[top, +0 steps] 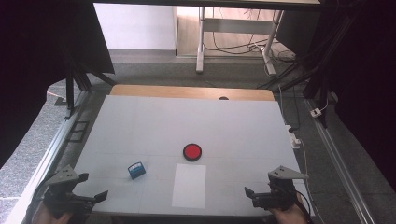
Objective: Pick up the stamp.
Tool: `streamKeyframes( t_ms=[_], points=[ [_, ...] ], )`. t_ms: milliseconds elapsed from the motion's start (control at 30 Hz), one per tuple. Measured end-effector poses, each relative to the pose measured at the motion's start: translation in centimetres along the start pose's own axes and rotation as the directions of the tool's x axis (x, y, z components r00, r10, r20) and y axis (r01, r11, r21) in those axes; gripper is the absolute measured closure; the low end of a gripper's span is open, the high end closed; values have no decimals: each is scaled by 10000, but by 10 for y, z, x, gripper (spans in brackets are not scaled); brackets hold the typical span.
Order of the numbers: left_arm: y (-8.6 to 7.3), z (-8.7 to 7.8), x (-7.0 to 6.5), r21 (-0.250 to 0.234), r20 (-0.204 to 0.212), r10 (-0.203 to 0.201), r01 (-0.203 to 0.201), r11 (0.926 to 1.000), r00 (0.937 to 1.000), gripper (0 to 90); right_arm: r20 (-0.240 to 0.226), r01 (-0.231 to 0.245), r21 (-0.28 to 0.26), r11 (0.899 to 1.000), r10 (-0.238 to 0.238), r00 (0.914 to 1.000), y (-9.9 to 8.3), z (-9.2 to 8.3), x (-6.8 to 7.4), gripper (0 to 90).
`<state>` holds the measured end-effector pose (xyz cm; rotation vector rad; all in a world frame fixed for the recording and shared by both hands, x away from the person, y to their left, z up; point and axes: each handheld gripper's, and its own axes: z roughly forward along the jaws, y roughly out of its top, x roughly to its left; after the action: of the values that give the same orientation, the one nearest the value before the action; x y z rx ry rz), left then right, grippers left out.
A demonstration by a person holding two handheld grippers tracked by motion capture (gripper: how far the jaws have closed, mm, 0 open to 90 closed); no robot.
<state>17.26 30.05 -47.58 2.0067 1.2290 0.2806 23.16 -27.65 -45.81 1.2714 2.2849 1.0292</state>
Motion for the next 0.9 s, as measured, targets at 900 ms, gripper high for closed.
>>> streamKeyframes(
  t_ms=[900],
  points=[
    [28,26,-6,-501,491,707,-682,9964,9963,0,-65,278,103,9996,-277,9996,1,2,3,0]
  ],
)
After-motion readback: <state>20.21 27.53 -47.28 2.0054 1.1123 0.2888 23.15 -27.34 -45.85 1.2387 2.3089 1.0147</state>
